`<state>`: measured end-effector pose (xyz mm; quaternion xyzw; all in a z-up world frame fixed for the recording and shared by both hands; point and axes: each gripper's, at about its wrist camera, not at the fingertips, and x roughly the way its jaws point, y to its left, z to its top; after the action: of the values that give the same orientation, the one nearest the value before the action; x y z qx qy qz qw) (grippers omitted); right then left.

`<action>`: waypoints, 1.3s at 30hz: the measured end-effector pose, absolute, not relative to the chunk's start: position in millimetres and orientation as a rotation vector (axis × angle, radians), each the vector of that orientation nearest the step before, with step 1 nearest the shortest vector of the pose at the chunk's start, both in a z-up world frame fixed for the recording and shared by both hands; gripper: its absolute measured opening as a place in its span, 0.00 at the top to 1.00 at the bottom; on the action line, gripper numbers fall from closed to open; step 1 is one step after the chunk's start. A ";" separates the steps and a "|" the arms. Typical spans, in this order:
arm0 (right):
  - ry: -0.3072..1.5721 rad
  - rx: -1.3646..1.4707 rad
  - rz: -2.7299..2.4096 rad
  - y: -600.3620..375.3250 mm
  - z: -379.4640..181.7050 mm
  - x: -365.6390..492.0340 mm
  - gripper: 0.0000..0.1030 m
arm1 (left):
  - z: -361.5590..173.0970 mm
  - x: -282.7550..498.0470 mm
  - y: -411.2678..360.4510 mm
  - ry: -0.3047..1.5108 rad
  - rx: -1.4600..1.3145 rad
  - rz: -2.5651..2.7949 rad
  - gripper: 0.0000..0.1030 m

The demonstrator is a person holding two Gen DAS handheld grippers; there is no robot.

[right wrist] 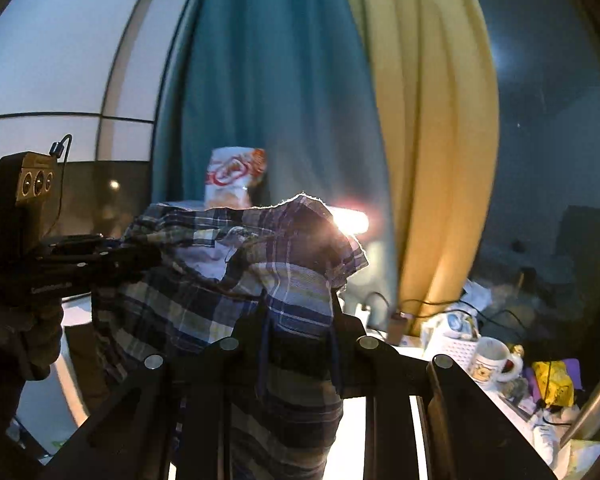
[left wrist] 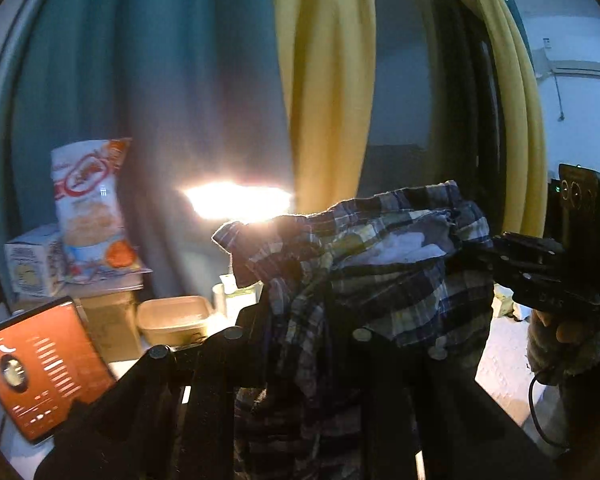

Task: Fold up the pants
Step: 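Grasp the folded pants with the left gripper while the right gripper grasps, lift, then carry the lifted plaid pants with both grippers toward the tablet and lower them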

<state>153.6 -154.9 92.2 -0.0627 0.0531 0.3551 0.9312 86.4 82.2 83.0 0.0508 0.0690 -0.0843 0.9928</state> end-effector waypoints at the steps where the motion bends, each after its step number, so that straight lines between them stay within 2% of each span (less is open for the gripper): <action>1: 0.104 -0.128 0.737 -151.2 92.1 149.3 0.77 | 82.8 77.3 86.2 0.129 0.110 -0.154 0.83; 7: 0.100 -0.102 0.800 -122.8 84.9 125.1 0.77 | 73.0 44.9 111.9 0.130 0.120 -0.087 0.83; 16: 0.181 -0.078 0.887 -73.6 56.4 128.5 0.77 | 52.0 42.9 155.8 0.187 0.072 -0.020 0.83; 39: 0.409 -0.090 0.873 18.8 -12.5 230.9 0.77 | -12.3 143.3 225.2 0.409 -0.020 0.007 0.83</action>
<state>230.9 18.8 -12.5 -0.0434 0.1967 0.4196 0.8851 143.3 225.2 -12.3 -0.0101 0.2032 0.0037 0.9791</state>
